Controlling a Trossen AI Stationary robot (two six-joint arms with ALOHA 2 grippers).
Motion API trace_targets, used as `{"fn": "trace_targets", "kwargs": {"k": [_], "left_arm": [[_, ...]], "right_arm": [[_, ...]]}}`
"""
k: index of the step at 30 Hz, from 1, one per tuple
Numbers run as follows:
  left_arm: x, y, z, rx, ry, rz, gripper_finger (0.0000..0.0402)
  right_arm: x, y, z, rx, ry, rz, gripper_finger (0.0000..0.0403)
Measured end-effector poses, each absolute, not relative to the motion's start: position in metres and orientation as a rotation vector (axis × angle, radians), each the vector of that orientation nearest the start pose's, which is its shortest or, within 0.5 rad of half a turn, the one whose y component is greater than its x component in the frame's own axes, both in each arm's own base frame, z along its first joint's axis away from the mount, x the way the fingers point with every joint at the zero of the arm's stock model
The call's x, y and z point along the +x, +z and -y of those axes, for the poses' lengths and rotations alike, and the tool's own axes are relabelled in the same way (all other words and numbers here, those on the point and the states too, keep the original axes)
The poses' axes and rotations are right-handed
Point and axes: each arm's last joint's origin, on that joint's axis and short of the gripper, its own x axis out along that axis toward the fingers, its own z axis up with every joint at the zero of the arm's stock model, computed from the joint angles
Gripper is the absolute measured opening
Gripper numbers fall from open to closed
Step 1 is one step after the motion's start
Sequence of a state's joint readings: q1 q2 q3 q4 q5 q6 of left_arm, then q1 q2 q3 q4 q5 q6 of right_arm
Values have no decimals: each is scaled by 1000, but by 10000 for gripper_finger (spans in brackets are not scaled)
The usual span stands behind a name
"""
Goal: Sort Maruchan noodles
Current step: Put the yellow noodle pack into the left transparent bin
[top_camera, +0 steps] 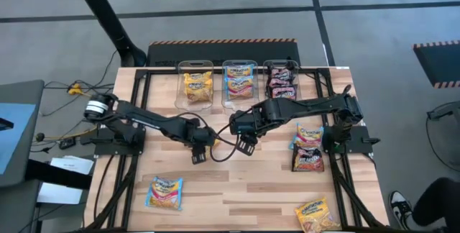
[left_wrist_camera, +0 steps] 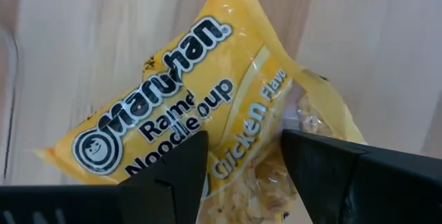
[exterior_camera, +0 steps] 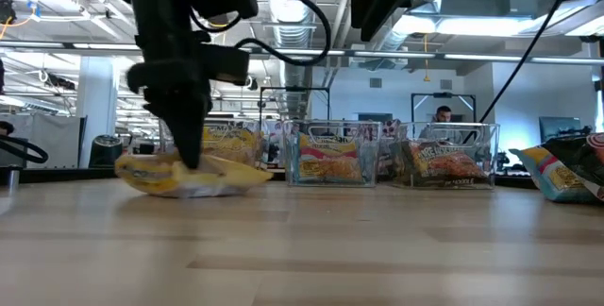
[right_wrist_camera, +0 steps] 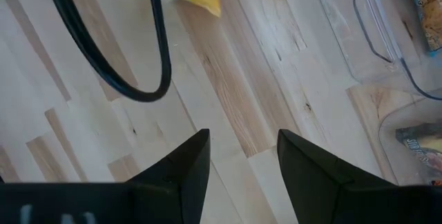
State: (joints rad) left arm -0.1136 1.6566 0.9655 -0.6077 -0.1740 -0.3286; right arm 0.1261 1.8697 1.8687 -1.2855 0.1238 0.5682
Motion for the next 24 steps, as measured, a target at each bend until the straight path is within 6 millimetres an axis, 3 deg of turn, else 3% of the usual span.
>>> {"fn": "trace_targets", "kwargs": {"k": [7,10,15,24], "left_arm": [[298,154,29,-154,308,-1277,164],[298,153,29,-170,303,-1275,122],[298,153,29,-159,289,-1275,19],[295,161,29,-155,257,-1259,0]], "right_arm": [[367,323,-44,327,-355,-1231,193],[367,323,-44,327,-354,-1229,193],[369,323,-44,331,-353,-1216,193],[369,323,-43,329,-356,-1214,193]]}}
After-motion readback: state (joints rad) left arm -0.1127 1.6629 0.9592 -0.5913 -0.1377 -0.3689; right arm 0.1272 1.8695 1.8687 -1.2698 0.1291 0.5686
